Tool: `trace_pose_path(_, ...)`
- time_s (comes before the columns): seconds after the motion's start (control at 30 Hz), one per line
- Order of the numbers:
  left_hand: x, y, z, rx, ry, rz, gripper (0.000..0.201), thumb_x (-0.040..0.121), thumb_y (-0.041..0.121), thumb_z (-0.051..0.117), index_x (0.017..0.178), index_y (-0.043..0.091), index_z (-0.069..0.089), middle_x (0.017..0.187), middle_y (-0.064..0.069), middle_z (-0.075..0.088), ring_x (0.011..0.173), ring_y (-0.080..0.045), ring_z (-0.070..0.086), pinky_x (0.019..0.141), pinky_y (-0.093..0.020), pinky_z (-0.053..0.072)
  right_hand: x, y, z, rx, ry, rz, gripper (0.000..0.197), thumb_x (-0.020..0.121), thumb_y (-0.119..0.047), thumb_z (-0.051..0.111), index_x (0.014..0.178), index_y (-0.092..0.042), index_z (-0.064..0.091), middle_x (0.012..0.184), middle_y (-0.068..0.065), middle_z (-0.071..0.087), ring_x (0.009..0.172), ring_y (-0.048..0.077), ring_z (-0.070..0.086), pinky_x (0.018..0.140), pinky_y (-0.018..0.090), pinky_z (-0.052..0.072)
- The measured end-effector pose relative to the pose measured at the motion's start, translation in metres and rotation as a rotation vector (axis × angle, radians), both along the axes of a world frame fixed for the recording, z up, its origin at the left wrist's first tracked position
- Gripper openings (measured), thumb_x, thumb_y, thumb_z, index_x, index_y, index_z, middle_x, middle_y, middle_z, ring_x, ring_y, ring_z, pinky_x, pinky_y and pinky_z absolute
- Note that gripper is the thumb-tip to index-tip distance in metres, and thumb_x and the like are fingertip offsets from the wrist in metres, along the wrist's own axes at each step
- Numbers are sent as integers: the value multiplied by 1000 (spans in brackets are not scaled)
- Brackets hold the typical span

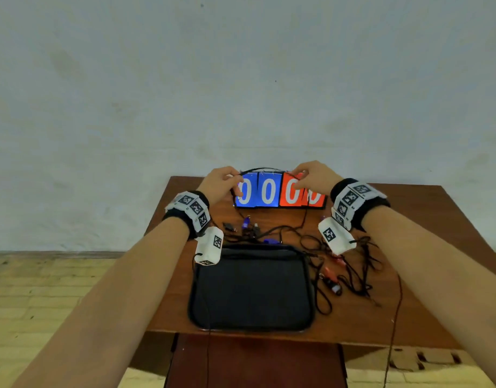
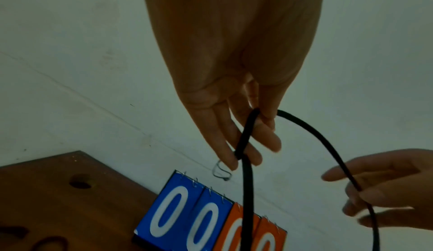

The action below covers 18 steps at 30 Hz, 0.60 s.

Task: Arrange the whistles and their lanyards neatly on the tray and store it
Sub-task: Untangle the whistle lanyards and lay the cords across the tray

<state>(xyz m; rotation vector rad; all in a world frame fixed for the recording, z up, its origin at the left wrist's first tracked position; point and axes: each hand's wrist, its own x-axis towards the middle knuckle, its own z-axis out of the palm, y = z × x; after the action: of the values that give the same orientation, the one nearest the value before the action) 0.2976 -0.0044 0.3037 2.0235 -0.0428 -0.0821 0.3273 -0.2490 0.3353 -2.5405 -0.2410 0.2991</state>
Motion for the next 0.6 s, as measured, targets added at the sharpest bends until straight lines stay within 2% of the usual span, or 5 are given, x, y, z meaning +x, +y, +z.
trace_pose_path(0.1,-12,-23,-6,-22,46,-46,11,94,17,52,90,9,59,76,-14,70,78,-20,67,78,-32,55,-23,0,-15,119,-2,19,22,87,-12,62,107,-7,67,108,10,65,80,16,59,65,20,47)
trace_pose_path(0.17,-18,-33,-9,17,80,-75,8,93,18,54,91,11,58,80,-11,71,86,-18,67,77,-29,54,-33,0,-28,195,9,6,18,90,-12,58,103,-7,68,105,11,67,78,15,62,80,28,53)
trace_pose_path(0.33,-27,-46,-10,189,84,-190,12,86,16,62,98,13,65,109,-5,66,102,-16,62,94,-29,47,-55,4,-44,311,107,73,56,88,-23,64,139,-18,43,134,5,52,122,18,49,101,27,38)
trace_pose_path(0.43,-30,-47,-5,325,-1,-304,19,87,6,59,104,6,68,112,-3,63,105,-14,57,99,-26,41,-65,11,-49,493,184,27,53,87,-26,65,137,-17,48,135,5,54,124,17,50,109,33,35)
trace_pose_path(0.6,-33,-41,-1,419,-87,-284,19,84,-2,56,93,14,62,104,-9,69,97,-20,66,93,-34,50,-74,14,-53,548,252,-19,35,88,-21,64,121,-9,62,110,4,67,99,11,63,87,23,48)
